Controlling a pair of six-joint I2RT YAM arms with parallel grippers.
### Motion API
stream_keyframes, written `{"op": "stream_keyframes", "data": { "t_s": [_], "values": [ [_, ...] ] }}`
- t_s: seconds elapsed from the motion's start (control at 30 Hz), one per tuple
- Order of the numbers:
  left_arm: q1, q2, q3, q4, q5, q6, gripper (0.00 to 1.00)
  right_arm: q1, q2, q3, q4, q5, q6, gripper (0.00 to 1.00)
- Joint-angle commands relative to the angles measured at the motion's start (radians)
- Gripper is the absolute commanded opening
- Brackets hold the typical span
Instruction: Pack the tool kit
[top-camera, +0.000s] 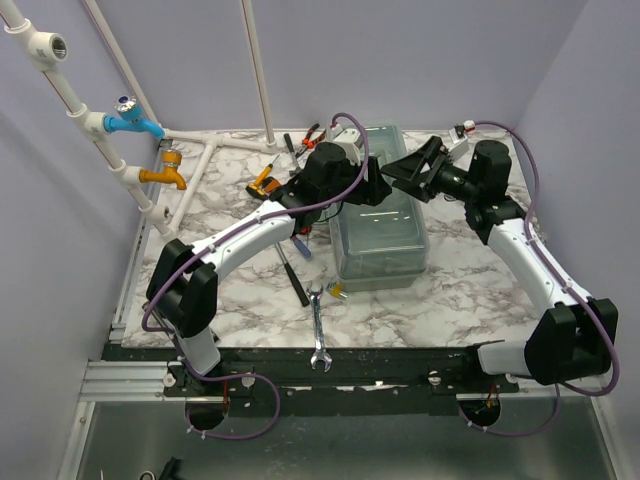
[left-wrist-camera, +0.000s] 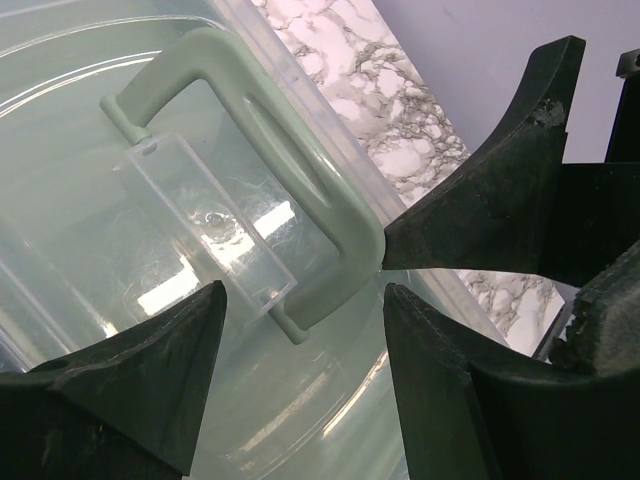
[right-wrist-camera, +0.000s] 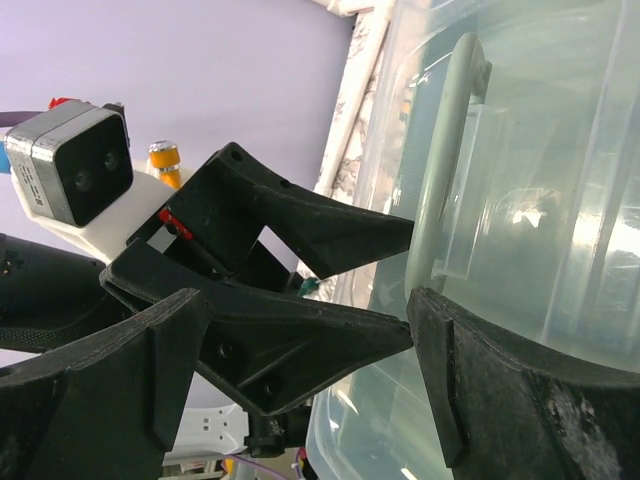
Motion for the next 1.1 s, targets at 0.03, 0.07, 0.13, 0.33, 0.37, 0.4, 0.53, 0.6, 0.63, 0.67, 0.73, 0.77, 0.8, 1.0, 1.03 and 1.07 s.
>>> {"op": "stream_keyframes", "data": {
  "t_s": [0.03,0.07,0.13,0.33,0.37,0.4,0.53,0.6,0.63,0.67,0.73,0.77,0.8,1.0,1.03,1.07],
  "values": [
    [0.007,0.001,-0.026,-0.057,-0.02,-0.013,0.66,0.021,0.026,0.034,0.002,-0.088,-0.025,0.91],
    [0.011,-0.015,-0.039,-0.054,-0.033,-0.015,0.66,0.022,0.033,0.044,-0.018,-0.082,-0.038,0.91],
    [0.025,-0.057,-0.081,-0.025,-0.047,-0.024,0.66,0.022,0.054,0.057,-0.042,-0.077,-0.053,0.91],
    [0.075,-0.15,-0.198,0.095,-0.003,-0.07,0.64,0.021,0.112,0.077,-0.024,-0.111,-0.05,0.9],
    [0.081,-0.158,-0.206,0.103,0.005,-0.074,0.64,0.021,0.118,0.085,-0.023,-0.113,-0.05,0.9],
    [0.085,-0.16,-0.213,0.108,0.01,-0.078,0.64,0.021,0.124,0.095,-0.031,-0.109,-0.055,0.9],
    [0.099,-0.163,-0.229,0.121,0.031,-0.093,0.64,0.021,0.149,0.166,-0.182,-0.022,-0.141,0.88],
    [0.105,-0.17,-0.24,0.128,0.035,-0.1,0.63,0.021,0.153,0.192,-0.237,0.026,-0.182,0.87],
    [0.109,-0.172,-0.245,0.13,0.036,-0.1,0.63,0.021,0.153,0.203,-0.26,0.047,-0.205,0.87],
    [0.113,-0.177,-0.249,0.132,0.035,-0.1,0.63,0.021,0.155,0.212,-0.281,0.067,-0.219,0.86],
    [0.119,-0.189,-0.257,0.13,0.034,-0.097,0.63,0.022,0.159,0.232,-0.325,0.114,-0.251,0.85],
    [0.124,-0.194,-0.262,0.128,0.032,-0.094,0.63,0.023,0.167,0.245,-0.346,0.126,-0.264,0.84],
    [0.126,-0.203,-0.266,0.124,0.028,-0.093,0.63,0.023,0.176,0.254,-0.358,0.13,-0.274,0.83],
    [0.165,-0.269,-0.318,0.107,0.0,-0.09,0.63,0.051,0.224,0.314,-0.408,0.158,-0.325,0.74],
    [0.175,-0.285,-0.332,0.111,0.001,-0.092,0.63,0.056,0.23,0.322,-0.413,0.164,-0.329,0.74],
    [0.188,-0.296,-0.349,0.115,0.006,-0.093,0.64,0.059,0.235,0.329,-0.419,0.168,-0.333,0.73]
  ]
}}
